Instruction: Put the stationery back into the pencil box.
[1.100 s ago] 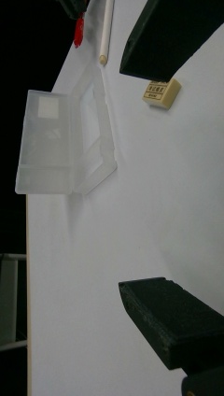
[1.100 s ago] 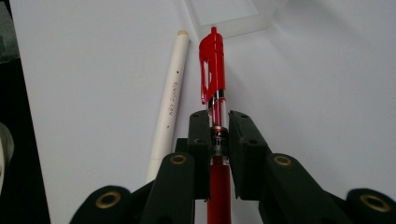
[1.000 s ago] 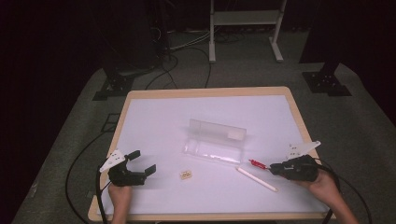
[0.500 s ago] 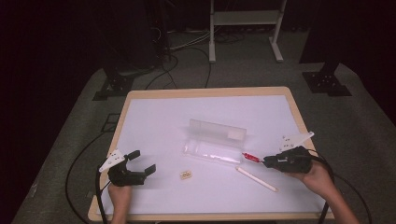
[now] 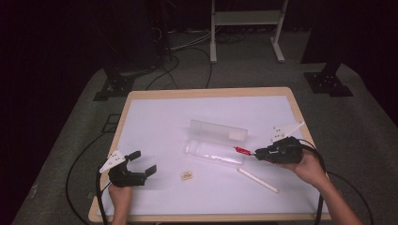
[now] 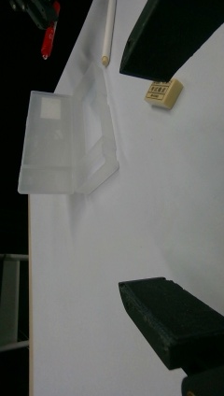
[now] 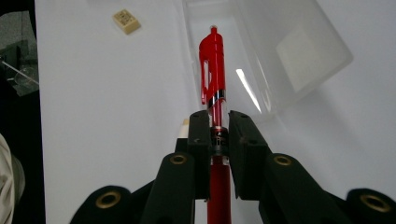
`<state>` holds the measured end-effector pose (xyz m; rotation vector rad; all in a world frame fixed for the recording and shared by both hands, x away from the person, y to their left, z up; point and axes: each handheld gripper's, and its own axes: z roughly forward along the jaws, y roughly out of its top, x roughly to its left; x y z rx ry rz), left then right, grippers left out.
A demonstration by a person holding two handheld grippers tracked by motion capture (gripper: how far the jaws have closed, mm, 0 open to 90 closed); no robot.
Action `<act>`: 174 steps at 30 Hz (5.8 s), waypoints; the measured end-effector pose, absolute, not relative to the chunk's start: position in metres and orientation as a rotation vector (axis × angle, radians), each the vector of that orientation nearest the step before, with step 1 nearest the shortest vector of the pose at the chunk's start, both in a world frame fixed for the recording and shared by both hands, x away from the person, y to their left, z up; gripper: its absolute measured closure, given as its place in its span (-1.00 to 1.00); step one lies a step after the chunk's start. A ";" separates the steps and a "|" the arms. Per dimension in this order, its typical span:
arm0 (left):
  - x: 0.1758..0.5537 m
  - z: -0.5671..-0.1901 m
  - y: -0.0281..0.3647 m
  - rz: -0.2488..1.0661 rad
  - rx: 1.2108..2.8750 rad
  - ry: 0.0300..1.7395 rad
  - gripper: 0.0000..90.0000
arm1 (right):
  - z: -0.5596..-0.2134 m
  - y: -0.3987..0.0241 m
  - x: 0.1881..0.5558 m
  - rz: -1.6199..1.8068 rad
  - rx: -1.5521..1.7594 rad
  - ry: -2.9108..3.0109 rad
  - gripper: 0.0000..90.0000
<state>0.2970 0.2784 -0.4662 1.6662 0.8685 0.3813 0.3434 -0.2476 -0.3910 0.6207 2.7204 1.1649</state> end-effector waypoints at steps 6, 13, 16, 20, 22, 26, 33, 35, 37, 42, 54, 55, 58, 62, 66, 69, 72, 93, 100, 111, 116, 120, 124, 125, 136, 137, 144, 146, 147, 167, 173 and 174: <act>0.297 -0.466 0.279 0.379 1.668 0.862 -1.00 | -0.383 -0.232 0.354 1.149 0.600 2.725 0.75; 0.297 -0.466 0.279 0.378 1.667 0.859 -1.00 | -0.382 -0.204 0.377 1.109 0.580 2.765 0.75; 0.297 -0.466 0.279 0.380 1.667 0.860 -1.00 | -0.385 -0.197 0.384 1.094 0.570 2.781 0.75; 0.297 -0.466 0.279 0.380 1.666 0.861 -1.00 | -0.389 -0.183 0.398 1.079 0.557 2.799 0.75; 0.297 -0.466 0.279 0.381 1.665 0.860 -1.00 | -0.390 -0.175 0.402 1.073 0.551 2.813 0.75; 0.297 -0.466 0.279 0.382 1.664 0.859 -1.00 | -0.393 -0.160 0.409 1.046 0.529 2.835 0.75; 0.297 -0.466 0.280 0.381 1.658 0.865 -1.00 | -0.403 -0.142 0.415 0.988 0.508 2.882 0.75; 0.297 -0.466 0.280 0.381 1.655 0.863 -1.00 | -0.405 -0.141 0.416 0.974 0.509 2.893 0.75; 0.297 -0.466 0.280 0.379 1.654 0.864 -1.00 | -0.408 -0.140 0.418 0.963 0.508 2.900 0.75; 0.297 -0.466 0.280 0.381 1.659 0.861 -1.00 | -0.409 -0.139 0.420 0.961 0.510 2.902 0.76; 0.297 -0.466 0.280 0.379 1.656 0.859 -1.00 | -0.425 -0.128 0.429 0.938 0.538 2.934 0.75; 0.297 -0.466 0.280 0.379 1.656 0.859 -1.00 | -0.426 -0.126 0.430 0.935 0.534 2.934 0.75; 0.297 -0.466 0.280 0.378 1.655 0.858 -1.00 | -0.431 -0.121 0.431 0.919 0.517 2.944 0.75; 0.297 -0.466 0.280 0.379 1.655 0.857 -1.00 | -0.436 -0.122 0.433 0.895 0.543 2.962 0.75; 0.296 -0.466 0.280 0.377 1.655 0.854 -1.00 | -0.441 -0.124 0.434 0.900 0.565 2.964 0.75; 0.296 -0.466 0.280 0.378 1.654 0.854 -1.00 | -0.444 -0.127 0.434 0.896 0.573 2.966 0.74; 0.297 -0.466 0.280 0.379 1.655 0.855 -1.00 | -0.444 -0.130 0.433 0.920 0.587 2.964 0.72; 0.296 -0.466 0.279 0.380 1.665 0.854 -1.00 | -0.414 -0.173 0.403 1.108 0.621 2.858 0.38; 0.296 -0.466 0.279 0.380 1.664 0.852 -1.00 | -0.409 -0.187 0.383 1.107 0.621 2.841 0.31; 0.296 -0.466 0.279 0.378 1.657 0.855 -1.00 | -0.413 -0.211 0.356 1.120 0.637 2.815 0.33; 0.296 -0.466 0.279 0.378 1.657 0.856 -1.00 | -0.419 -0.220 0.345 1.126 0.649 2.815 0.33; 0.296 -0.466 0.279 0.381 1.664 0.854 -1.00 | -0.422 -0.226 0.338 1.124 0.655 2.816 0.33; 0.296 -0.466 0.280 0.377 1.664 0.854 -1.00 | -0.426 -0.231 0.332 1.140 0.666 2.810 0.35; 0.296 -0.466 0.280 0.376 1.664 0.856 -1.00 | -0.427 -0.232 0.330 1.138 0.662 2.810 0.35; 0.296 -0.466 0.280 0.377 1.661 0.855 -1.00 | -0.440 -0.233 0.318 1.105 0.656 2.840 0.38; 0.296 -0.466 0.280 0.377 1.660 0.855 -1.00 | -0.441 -0.233 0.317 1.098 0.644 2.842 0.38; 0.296 -0.466 0.280 0.376 1.660 0.854 -1.00 | -0.447 -0.237 0.312 1.084 0.645 2.840 0.47; 0.296 -0.466 0.280 0.375 1.660 0.855 -1.00 | -0.447 -0.238 0.311 1.086 0.647 2.835 0.51; 0.296 -0.466 0.280 0.375 1.660 0.854 -1.00 | -0.447 -0.239 0.311 1.084 0.645 2.833 0.54; 0.296 -0.466 0.279 0.375 1.661 0.853 -1.00 | -0.460 -0.240 0.306 1.052 0.637 2.835 0.70; 0.296 -0.466 0.280 0.377 1.661 0.853 -1.00 | -0.460 -0.243 0.307 1.069 0.649 2.852 0.74; 0.296 -0.466 0.279 0.377 1.661 0.854 -1.00 | -0.460 -0.243 0.307 1.062 0.646 2.853 0.74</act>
